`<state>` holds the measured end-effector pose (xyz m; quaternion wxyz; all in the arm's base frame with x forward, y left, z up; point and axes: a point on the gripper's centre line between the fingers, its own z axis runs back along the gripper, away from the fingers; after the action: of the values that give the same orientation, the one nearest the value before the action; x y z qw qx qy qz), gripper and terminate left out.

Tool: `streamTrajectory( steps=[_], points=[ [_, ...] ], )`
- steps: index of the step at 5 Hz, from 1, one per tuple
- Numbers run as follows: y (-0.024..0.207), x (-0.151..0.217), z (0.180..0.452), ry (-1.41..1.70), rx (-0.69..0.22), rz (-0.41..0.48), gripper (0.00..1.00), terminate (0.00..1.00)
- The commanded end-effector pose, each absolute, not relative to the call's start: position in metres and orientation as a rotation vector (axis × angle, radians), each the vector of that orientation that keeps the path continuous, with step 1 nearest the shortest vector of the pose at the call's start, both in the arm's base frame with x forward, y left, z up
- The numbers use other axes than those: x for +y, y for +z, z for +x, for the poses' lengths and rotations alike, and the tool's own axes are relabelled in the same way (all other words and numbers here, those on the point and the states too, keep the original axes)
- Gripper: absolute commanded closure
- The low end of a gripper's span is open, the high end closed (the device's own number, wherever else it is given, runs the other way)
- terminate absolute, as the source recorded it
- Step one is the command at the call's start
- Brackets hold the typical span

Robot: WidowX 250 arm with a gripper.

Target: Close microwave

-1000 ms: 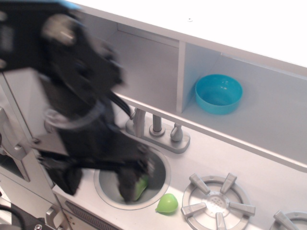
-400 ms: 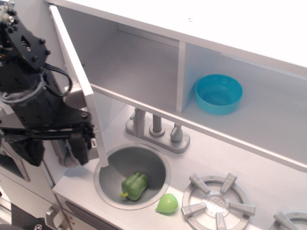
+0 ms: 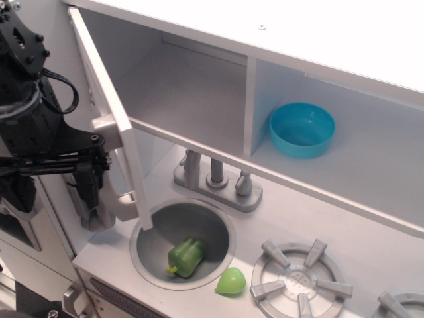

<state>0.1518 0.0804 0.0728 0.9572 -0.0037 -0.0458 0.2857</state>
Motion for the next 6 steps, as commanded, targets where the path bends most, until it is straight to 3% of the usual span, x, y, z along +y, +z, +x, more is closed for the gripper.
streamTrajectory(
  steps=[1,2,4,6],
  points=[
    [0.099,0.107,0.177,0.762,-0.167,0.070,0.00,0.00],
    [0.109,0.116,0.189,0.846,-0.181,0.070,0.00,0.00],
    [0.106,0.100,0.227,0.913,-0.241,0.055,0.00,0.00],
    [0.105,0.094,0.247,0.926,-0.253,0.048,0.00,0.00]
  ],
)
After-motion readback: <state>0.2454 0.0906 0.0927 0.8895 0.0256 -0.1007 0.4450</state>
